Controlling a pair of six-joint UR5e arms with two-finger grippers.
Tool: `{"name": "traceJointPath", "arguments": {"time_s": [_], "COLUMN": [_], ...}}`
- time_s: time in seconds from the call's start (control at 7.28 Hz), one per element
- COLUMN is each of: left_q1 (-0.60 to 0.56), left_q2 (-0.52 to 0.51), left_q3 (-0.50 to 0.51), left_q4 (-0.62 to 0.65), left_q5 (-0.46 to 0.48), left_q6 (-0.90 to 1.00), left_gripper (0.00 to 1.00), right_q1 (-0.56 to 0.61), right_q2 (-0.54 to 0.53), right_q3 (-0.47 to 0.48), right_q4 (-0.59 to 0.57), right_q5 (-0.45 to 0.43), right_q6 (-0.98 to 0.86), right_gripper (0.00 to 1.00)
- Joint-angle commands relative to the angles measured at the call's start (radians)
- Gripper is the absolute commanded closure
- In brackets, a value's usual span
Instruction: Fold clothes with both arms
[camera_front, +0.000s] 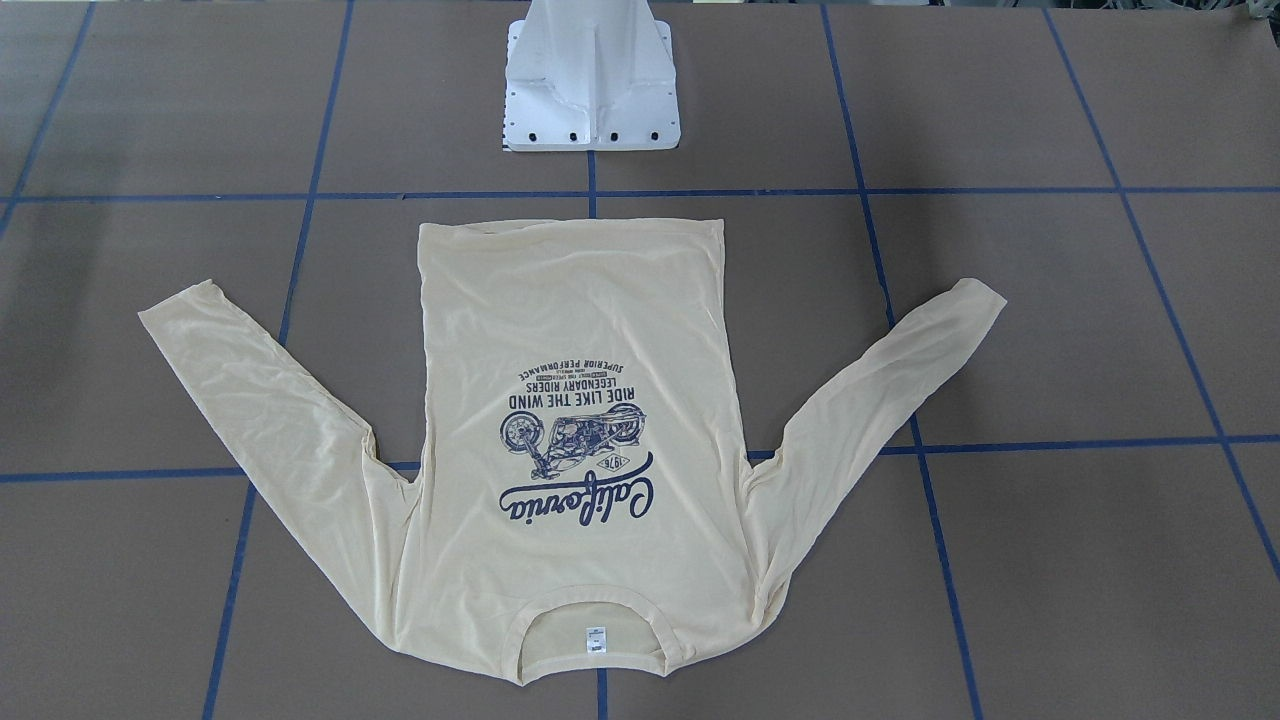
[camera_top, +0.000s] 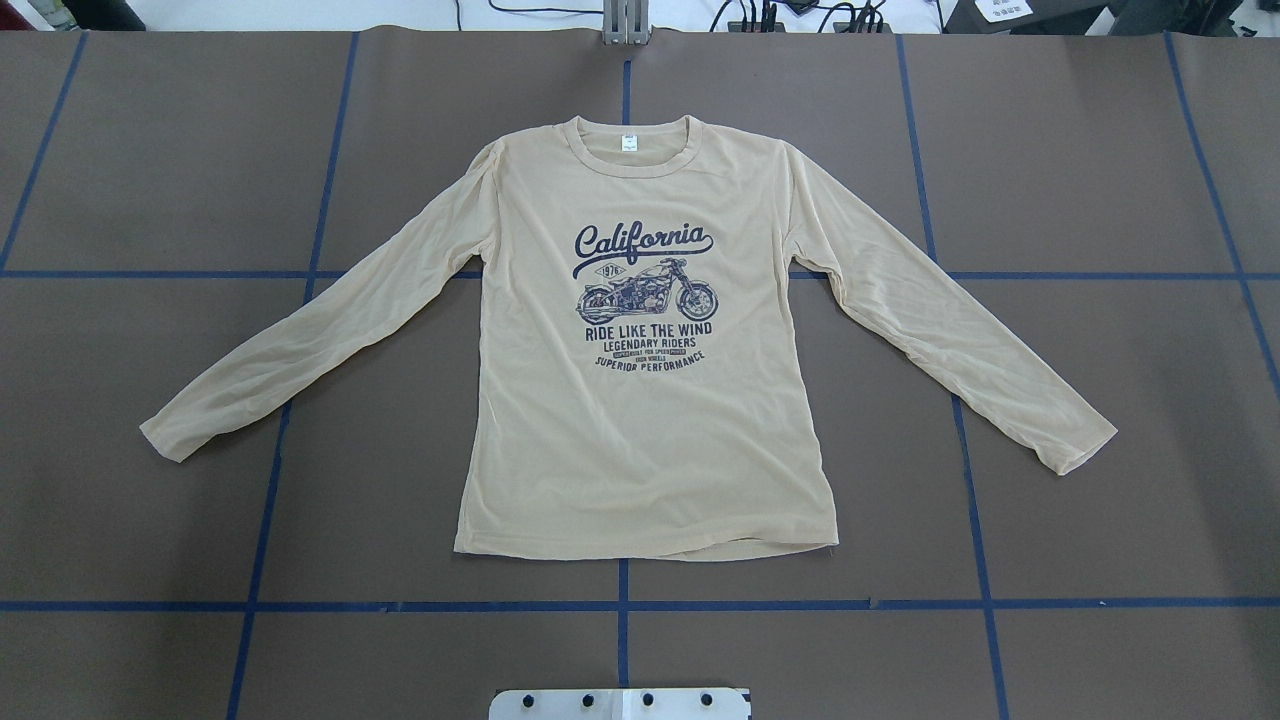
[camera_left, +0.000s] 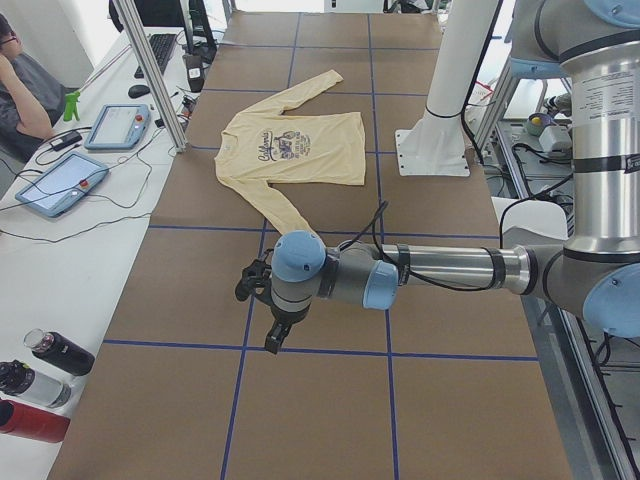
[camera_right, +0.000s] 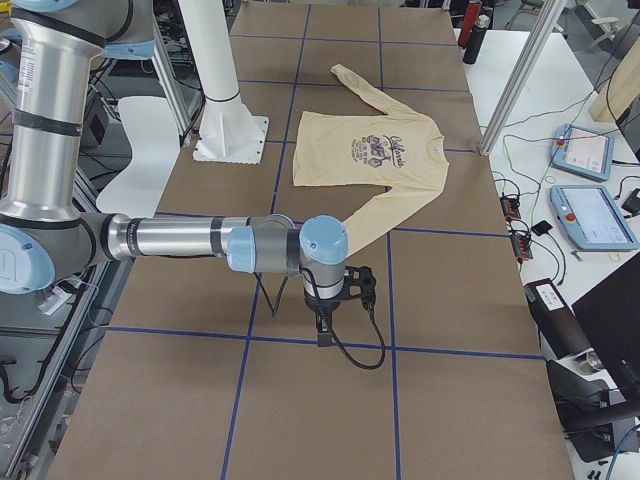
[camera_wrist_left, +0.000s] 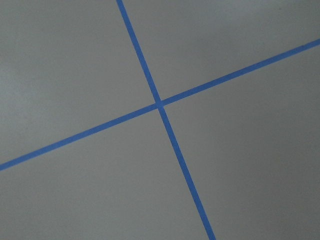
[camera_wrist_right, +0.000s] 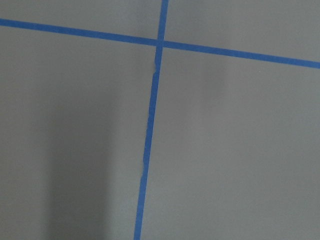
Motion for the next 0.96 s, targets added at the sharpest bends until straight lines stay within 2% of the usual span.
{"name": "traceJointPath", "arguments": {"time_s": [0.0, 0.27, 0.55, 0.82], "left_q1": [0.000, 0.000, 0.001, 0.001], "left_q2": [-0.054, -0.175, -0.233, -0.257], "left_q3": [-0.018, -0.004, 0.023, 0.025], "left_q4": [-0.021, -0.036, -0.145, -0.182], "left_q5": [0.033, 0.029, 0.027, 0.024], "left_q6": [-0.030, -0.033, -0.076, -0.113], "left_gripper": [0.00, 0.00, 0.00, 0.00], "right_q1": [0.000, -0.001, -0.001, -0.009], "right_q2": [0.029, 0.085, 0.100, 0.094], "right_q3": [0.022, 0.010, 0.009, 0.008], "right_q4": [0.003, 0.117, 0.172, 0.250], "right_q5": [-0.002, -0.004, 0.031, 0.050], "right_q6": [0.005, 0.006, 0.110, 0.133], "right_gripper": [0.00, 0.00, 0.00, 0.00]}}
